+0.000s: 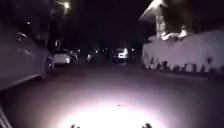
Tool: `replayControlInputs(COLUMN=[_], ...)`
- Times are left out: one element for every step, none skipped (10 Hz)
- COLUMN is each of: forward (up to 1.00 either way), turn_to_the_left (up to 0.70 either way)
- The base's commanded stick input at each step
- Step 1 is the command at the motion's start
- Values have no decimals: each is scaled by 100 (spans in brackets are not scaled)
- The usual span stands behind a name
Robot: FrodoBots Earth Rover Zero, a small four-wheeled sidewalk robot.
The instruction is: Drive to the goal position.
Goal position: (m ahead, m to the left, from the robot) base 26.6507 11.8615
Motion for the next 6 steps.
replayControlInputs(forward=[85,85,85,85,85,85], turn_to_the_left=[1,7,13,26,34,34])
